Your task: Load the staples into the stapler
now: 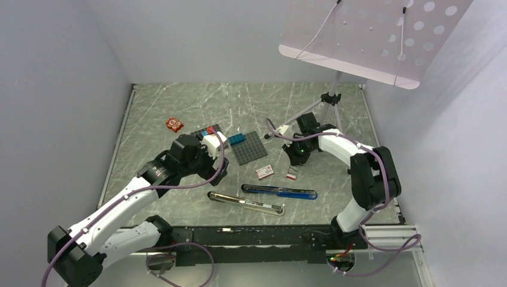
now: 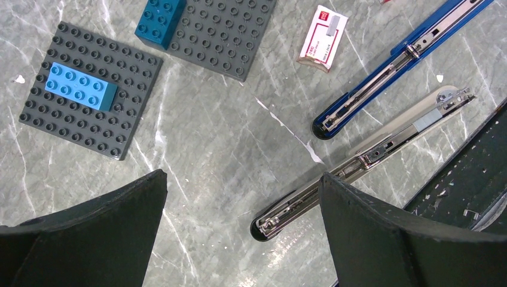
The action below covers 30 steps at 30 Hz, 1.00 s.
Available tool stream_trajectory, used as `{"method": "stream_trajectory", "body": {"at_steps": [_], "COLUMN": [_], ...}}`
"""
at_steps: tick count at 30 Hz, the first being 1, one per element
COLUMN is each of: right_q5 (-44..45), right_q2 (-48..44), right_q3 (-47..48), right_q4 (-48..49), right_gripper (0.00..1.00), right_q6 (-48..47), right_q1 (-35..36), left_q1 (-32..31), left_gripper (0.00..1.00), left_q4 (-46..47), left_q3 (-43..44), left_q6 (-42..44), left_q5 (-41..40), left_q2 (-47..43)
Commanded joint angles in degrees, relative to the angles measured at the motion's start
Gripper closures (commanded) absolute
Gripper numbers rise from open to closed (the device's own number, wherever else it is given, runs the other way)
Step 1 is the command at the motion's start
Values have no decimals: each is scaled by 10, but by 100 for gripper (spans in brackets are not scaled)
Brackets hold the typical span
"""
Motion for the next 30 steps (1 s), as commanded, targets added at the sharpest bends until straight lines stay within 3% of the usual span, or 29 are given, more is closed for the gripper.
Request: {"method": "stream_trajectory", "body": {"at_steps": [1,5,25,30], "right_q5": [-4,1,26,36], "right_q2": [15,18,46,51], "right_q3": [10,9,11,10], "right_q4": [-7,-1,8,9], "right_gripper": [92,85,85,93], "right_q6": [-7,-5,1,1], "right_q1": [2,1,14,18], "left_q1": [3,3,6,7], "left_gripper": [1,0,0,1], "left_q4": [18,18,19,20], "left_q3": [-1,-1,0,-1], "left_q6": [5,5,4,4], "left_q5": [14,15,23,24], "left_q2": [-8,-8,-8,-10]}}
